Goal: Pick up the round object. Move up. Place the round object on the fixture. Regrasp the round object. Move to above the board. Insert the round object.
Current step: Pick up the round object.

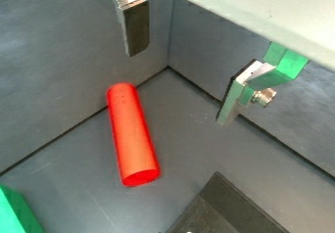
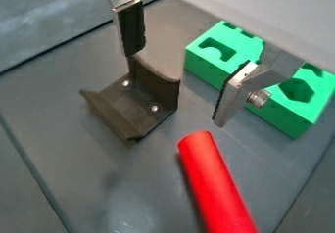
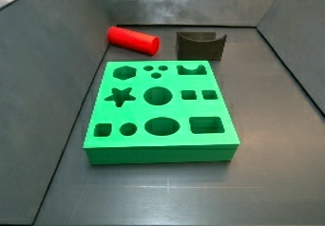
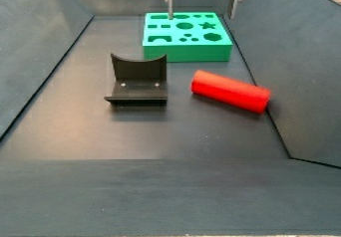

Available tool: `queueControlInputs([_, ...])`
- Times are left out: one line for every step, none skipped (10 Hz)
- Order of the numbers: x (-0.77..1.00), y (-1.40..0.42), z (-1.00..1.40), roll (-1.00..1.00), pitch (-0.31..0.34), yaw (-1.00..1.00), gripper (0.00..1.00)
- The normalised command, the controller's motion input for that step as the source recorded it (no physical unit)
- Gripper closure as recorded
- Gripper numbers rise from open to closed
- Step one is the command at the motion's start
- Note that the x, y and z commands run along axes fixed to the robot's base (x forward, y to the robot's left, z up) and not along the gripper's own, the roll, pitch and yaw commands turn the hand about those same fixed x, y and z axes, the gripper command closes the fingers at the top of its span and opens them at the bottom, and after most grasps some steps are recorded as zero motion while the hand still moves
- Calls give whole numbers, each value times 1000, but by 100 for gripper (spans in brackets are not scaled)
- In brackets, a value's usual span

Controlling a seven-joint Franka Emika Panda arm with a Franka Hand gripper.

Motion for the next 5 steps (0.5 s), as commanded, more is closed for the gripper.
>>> queueControlInputs([0, 0, -654, 0, 0, 1000, 0])
queueControlInputs([0, 0, -669, 0, 0, 1000, 0])
queueControlInputs([0, 0, -689, 0, 0, 1000, 0])
queueControlInputs([0, 0, -723, 0, 0, 1000, 0])
queueControlInputs([0, -26, -786, 49, 0, 1000, 0])
